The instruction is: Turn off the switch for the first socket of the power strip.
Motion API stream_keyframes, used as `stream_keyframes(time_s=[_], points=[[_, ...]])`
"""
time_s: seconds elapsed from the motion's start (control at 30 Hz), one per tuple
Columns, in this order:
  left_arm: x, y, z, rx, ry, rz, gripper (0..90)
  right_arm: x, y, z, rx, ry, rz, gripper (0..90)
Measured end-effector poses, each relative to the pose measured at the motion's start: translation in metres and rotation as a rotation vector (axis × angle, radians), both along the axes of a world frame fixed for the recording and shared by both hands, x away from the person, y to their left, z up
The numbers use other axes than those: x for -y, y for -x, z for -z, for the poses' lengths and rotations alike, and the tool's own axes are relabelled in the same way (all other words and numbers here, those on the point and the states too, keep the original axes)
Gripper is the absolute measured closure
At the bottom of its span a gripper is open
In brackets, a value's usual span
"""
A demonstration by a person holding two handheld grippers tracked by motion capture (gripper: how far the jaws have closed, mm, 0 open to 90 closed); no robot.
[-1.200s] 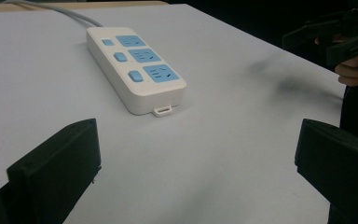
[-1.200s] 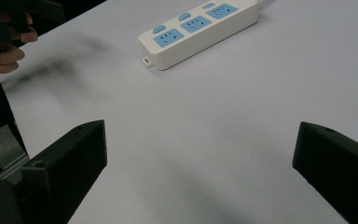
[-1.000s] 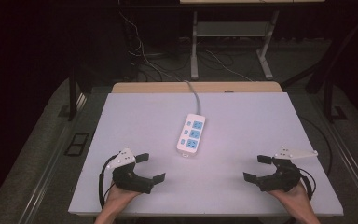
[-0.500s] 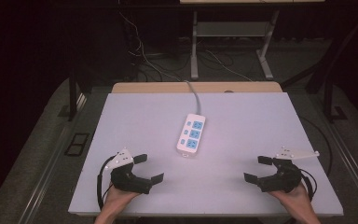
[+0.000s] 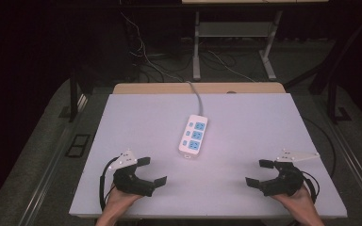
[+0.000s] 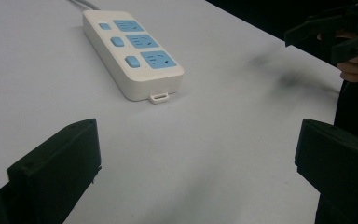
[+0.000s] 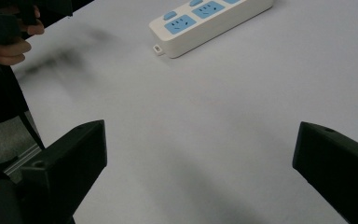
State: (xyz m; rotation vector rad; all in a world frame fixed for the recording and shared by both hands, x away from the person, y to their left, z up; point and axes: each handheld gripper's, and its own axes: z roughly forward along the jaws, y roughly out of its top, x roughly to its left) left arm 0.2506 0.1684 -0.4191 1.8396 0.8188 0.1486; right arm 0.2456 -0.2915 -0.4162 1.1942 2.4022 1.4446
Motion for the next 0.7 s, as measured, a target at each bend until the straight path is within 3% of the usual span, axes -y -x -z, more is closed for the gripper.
stream_keyframes(time_s=[0.37, 0.7], points=[[0.006, -0.006, -0.01, -0.016, -0.02, 0.019, 0.0, 0.0, 0.0, 0.001, -0.005, 0.003, -0.001, 2.7], [0.014, -0.02, -0.019, -0.02, -0.059, 0.052, 0.0, 0.0, 0.0, 0.001, -0.006, 0.003, 0.002, 2.7]])
